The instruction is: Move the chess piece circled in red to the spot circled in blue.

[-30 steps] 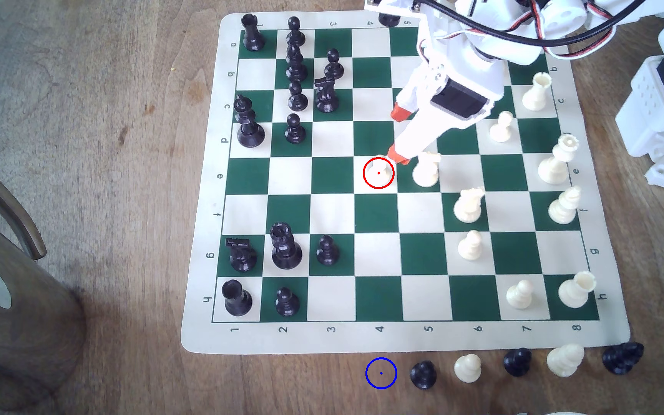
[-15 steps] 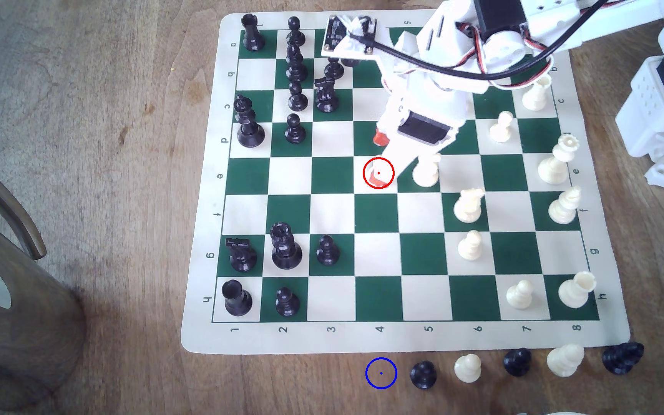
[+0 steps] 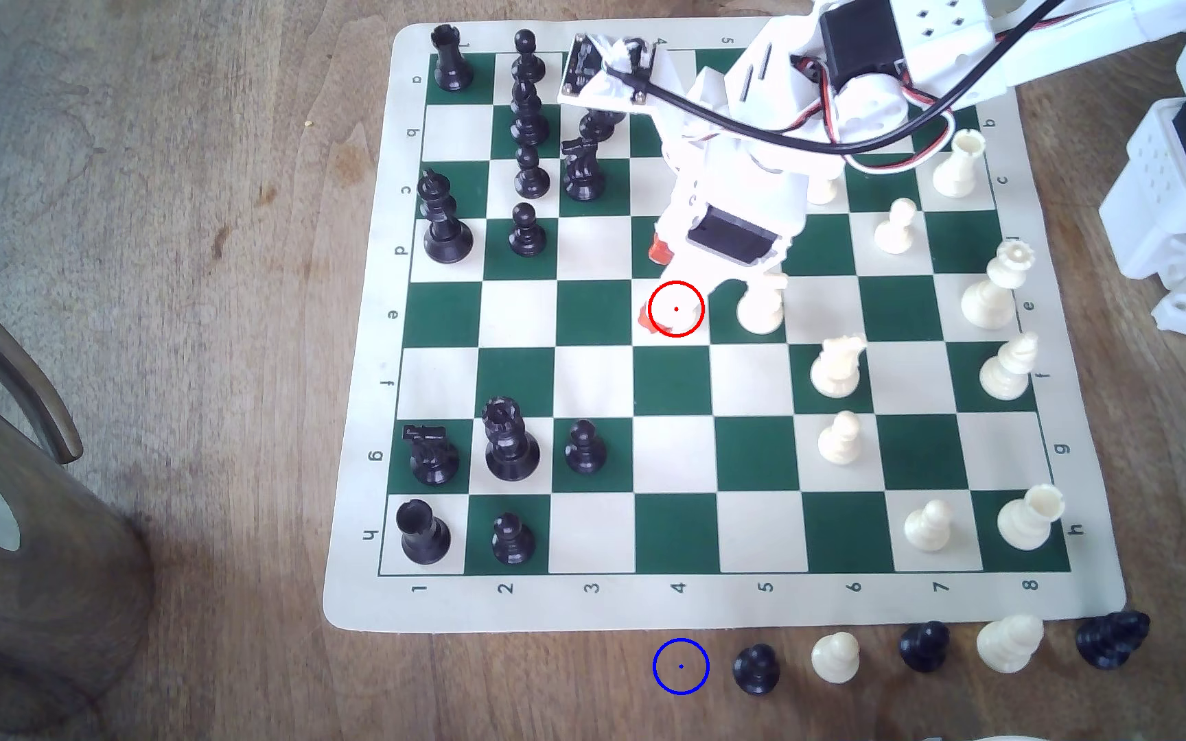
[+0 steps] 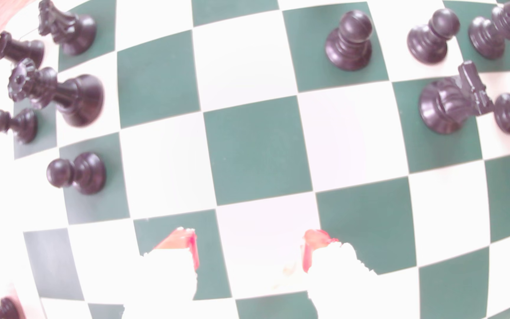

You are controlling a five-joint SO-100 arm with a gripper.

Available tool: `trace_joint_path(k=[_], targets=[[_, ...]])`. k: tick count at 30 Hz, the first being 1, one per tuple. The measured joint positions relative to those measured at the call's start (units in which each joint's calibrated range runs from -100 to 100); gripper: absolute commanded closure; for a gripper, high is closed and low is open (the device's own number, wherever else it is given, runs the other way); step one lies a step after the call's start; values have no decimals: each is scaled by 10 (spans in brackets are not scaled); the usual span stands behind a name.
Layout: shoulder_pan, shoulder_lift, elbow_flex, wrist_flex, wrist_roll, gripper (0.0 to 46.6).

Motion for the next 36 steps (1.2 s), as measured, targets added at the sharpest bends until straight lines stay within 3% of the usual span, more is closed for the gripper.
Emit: trace_joint_path(k=[6, 18, 19, 23, 24, 25, 36], targets=[[0, 16, 0, 0, 0, 322], [-5, 16, 0, 20, 0, 331], [-7, 16, 0, 20, 0, 361], [-14, 16, 0, 26, 0, 402], [-14, 16, 0, 28, 0, 449], [-14, 16, 0, 28, 0, 458], [-14, 16, 0, 28, 0, 454]])
